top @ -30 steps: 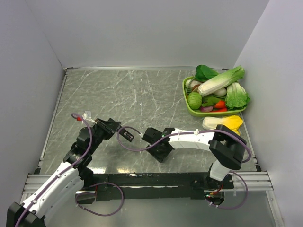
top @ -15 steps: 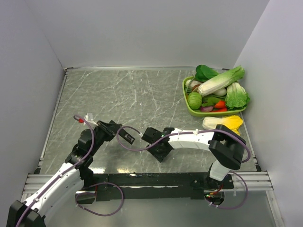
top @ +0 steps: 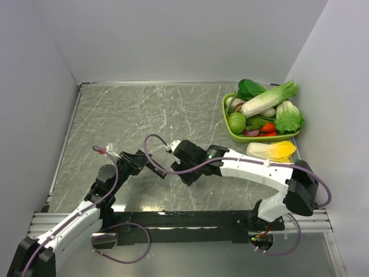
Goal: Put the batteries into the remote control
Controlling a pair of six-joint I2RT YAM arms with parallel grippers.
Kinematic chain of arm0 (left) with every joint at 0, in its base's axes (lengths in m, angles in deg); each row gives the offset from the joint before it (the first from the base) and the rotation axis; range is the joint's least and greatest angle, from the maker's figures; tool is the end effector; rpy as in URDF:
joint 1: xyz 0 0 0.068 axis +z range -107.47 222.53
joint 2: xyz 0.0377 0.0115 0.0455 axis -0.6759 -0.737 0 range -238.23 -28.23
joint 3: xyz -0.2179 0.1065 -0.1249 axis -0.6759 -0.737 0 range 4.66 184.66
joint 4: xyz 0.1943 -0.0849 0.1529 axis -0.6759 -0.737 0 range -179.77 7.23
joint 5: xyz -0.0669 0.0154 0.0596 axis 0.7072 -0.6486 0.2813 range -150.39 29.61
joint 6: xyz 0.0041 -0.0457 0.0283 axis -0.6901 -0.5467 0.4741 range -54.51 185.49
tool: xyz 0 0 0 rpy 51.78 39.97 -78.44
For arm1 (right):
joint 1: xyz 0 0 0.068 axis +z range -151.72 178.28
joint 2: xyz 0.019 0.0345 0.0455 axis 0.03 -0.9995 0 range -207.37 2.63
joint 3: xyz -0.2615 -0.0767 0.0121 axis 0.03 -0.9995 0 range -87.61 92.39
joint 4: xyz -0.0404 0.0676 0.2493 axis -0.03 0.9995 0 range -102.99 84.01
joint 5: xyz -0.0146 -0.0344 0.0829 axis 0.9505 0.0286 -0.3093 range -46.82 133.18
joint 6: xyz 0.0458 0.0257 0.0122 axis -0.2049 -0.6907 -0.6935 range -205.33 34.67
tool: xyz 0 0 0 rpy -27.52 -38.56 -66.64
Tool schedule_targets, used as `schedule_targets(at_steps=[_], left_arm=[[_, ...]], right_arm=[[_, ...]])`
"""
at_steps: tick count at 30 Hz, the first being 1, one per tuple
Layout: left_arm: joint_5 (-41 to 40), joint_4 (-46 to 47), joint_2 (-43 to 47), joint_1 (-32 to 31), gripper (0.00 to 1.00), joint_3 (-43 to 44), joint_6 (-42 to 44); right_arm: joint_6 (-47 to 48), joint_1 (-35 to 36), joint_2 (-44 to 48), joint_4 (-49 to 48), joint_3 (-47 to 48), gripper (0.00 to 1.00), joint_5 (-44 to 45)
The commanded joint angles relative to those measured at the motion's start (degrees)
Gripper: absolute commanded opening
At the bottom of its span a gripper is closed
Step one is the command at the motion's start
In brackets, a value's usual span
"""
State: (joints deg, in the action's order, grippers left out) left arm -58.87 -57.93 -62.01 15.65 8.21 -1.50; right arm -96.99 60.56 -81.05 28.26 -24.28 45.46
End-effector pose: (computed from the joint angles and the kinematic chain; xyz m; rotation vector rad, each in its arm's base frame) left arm 0.1348 -0.0692 0.1784 -0.6057 1.7233 -1.2308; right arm 0.1380 0.2592 0.2506 -1.1414 2.4454 0.3677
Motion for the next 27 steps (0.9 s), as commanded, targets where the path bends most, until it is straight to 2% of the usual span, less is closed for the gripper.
schedule_targets(at_steps=[1, 9, 15, 27], left_arm=[[2.1, 11.5, -1.8, -0.2, 0.07, -0.7, -3.5], [3.8, 15.9, -4.4, -0.2, 0.06, 1.1, -6.8], [4.4, 14.9, -4.4, -0.2, 0.05, 2.6, -7.7], [5.8, 15.5, -2.9, -0.2, 0.04, 2.8, -11.7]], right_arm=[[1.7, 0.3, 2.9, 6.0, 8.4, 0.17, -1.1], [3.7, 0.8, -0.7, 13.5, 21.0, 0.17, -3.3], [4.9, 2.3, -6.4, 20.0, 28.0, 0.17, -3.2], [5.3, 4.1, -12.4, 24.5, 35.5, 0.17, -2.9]])
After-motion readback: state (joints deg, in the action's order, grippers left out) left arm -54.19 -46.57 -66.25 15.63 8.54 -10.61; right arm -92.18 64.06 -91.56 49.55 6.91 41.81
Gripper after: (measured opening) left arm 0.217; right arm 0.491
